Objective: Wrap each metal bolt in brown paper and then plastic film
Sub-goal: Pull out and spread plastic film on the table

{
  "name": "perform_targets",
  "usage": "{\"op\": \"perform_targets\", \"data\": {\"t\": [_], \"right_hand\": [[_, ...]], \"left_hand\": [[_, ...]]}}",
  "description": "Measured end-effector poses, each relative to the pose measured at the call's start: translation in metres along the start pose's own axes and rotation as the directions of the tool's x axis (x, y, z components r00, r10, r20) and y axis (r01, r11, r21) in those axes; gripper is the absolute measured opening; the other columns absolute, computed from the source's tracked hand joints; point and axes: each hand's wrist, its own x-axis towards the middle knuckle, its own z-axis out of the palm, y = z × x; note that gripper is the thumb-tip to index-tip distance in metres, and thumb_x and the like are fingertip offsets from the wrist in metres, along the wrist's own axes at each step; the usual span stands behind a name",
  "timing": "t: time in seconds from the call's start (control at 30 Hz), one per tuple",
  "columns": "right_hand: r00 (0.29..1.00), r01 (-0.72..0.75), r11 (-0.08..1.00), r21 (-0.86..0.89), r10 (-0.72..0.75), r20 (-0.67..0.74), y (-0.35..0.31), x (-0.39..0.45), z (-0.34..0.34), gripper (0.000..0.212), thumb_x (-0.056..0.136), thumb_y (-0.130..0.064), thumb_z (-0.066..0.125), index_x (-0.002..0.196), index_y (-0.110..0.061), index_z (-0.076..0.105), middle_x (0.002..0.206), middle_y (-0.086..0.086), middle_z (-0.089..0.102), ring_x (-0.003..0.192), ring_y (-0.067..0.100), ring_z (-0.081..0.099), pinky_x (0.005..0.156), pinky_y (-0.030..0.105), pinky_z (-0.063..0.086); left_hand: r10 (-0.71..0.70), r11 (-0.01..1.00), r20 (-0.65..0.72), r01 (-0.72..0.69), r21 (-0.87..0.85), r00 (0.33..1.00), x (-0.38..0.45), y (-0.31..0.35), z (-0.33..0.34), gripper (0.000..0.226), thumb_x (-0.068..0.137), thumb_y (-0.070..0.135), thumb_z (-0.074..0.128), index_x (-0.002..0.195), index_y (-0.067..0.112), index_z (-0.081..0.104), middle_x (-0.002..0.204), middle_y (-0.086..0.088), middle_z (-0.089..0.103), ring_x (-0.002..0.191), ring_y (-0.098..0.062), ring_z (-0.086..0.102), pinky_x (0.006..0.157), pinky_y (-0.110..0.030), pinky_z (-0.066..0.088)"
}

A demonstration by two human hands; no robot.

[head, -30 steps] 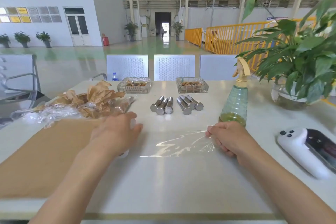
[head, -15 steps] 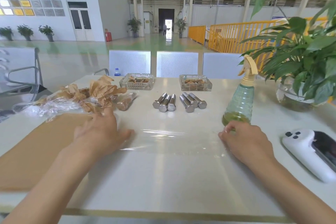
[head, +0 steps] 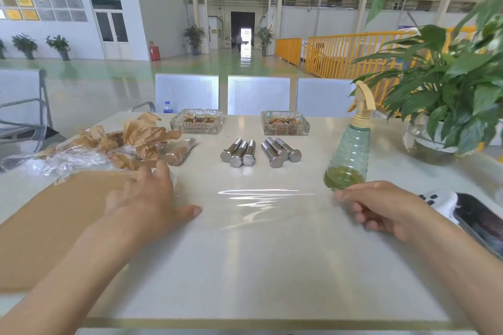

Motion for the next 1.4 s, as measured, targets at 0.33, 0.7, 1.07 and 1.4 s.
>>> {"op": "perform_targets", "data": {"t": [0.33,0.7,1.07,1.4], "right_hand": [[0.792,-0.028,0.606,-0.795,-0.471,-0.387,0.009,-0.022,0.032,0.015,0.086,-0.023,0.047,0.09,-0.028,0.06,0.076,-0.003,0.054,0.073,0.029,0.054,0.062,0.033,0.042],[0.758,0.477,0.141,-0.867,-0.565,0.325,-0.015,-0.062,0.115,0.032,0.104,-0.031,0.033,0.134,-0.031,0.046,0.131,-0.001,0.05,0.12,0.029,0.043,0.097,0.043,0.04],[0.816,0.481,0.285,-0.829,-0.49,0.305,0.001,-0.063,0.101,0.045,0.103,-0.055,0.019,0.143,-0.041,0.033,0.148,-0.014,0.035,0.141,0.018,0.026,0.109,0.042,0.031],[0.813,0.475,0.339,-0.812,-0.522,0.258,0.01,-0.056,0.088,0.041,0.102,-0.056,0.022,0.138,-0.046,0.037,0.149,-0.021,0.032,0.141,0.011,0.021,0.11,0.036,0.026]], "left_hand": [[-0.033,0.999,0.054,0.032,0.03,0.998,0.0,0.0,-0.006,0.126,0.07,0.088,0.058,0.16,0.022,-0.001,0.164,-0.008,0.022,0.143,-0.032,0.042,0.102,-0.044,0.044],[0.195,0.975,-0.229,-0.164,0.148,0.954,-0.002,0.007,-0.011,0.066,0.102,0.044,0.04,0.158,0.025,0.011,0.169,-0.004,0.005,0.156,-0.026,0.006,0.124,-0.042,0.018],[0.475,0.879,-0.042,-0.473,0.053,0.879,-0.033,0.011,0.039,0.07,0.096,0.067,-0.002,0.16,0.039,-0.002,0.171,0.008,0.001,0.157,-0.018,0.009,0.123,-0.034,0.014],[0.312,0.95,-0.302,-0.298,0.095,0.901,-0.03,0.001,0.021,0.034,0.089,0.029,0.065,0.12,0.018,0.072,0.135,-0.009,0.065,0.132,-0.036,0.055,0.111,-0.051,0.041]]}}
